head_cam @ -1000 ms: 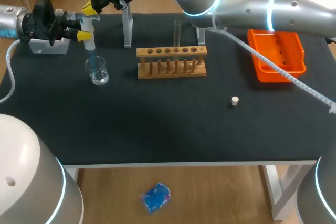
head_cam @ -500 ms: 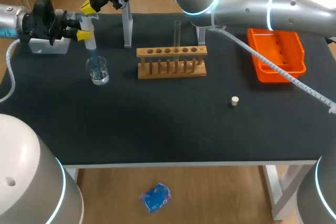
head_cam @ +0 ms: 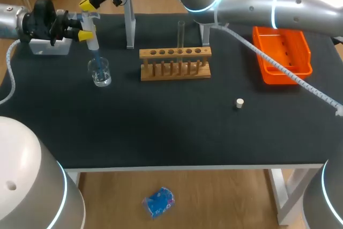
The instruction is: Invert the test tube, pick up the pipette, mount the tip to pipette, aspirate from beaker and dispense into the tube, eject the tip, return the pipette, and cap with the stopper.
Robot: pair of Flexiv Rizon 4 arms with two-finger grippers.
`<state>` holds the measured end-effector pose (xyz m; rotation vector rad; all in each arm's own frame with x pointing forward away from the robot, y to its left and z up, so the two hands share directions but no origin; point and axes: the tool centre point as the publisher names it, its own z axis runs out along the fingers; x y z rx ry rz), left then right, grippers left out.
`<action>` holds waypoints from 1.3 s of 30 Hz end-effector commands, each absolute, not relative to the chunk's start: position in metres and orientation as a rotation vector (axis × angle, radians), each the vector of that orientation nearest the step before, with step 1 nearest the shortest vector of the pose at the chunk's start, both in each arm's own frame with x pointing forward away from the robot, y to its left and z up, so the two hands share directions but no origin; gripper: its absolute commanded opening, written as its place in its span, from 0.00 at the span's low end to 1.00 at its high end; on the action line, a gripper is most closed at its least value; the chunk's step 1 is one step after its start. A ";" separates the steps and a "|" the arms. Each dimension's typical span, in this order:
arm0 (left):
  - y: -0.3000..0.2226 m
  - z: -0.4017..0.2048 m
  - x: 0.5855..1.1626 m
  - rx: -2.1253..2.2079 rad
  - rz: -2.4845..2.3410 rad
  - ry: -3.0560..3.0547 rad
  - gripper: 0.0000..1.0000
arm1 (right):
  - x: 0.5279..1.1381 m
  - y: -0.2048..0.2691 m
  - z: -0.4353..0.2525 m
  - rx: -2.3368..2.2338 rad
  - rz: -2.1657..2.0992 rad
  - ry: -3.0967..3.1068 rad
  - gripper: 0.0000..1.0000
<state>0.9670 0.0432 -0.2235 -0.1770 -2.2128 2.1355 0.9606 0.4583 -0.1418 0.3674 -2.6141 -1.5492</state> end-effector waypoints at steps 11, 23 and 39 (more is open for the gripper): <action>0.043 -0.221 0.966 -0.178 2.133 -2.215 0.00 | 0.963 0.452 -0.111 0.402 -1.579 -2.650 0.00; 0.043 -0.221 0.966 -0.178 2.133 -2.215 0.00 | 0.942 0.410 -0.087 0.361 -1.590 -2.671 1.00; 0.043 -0.221 0.966 -0.178 2.133 -2.215 0.00 | 0.934 0.289 -0.095 0.361 -1.621 -2.691 1.00</action>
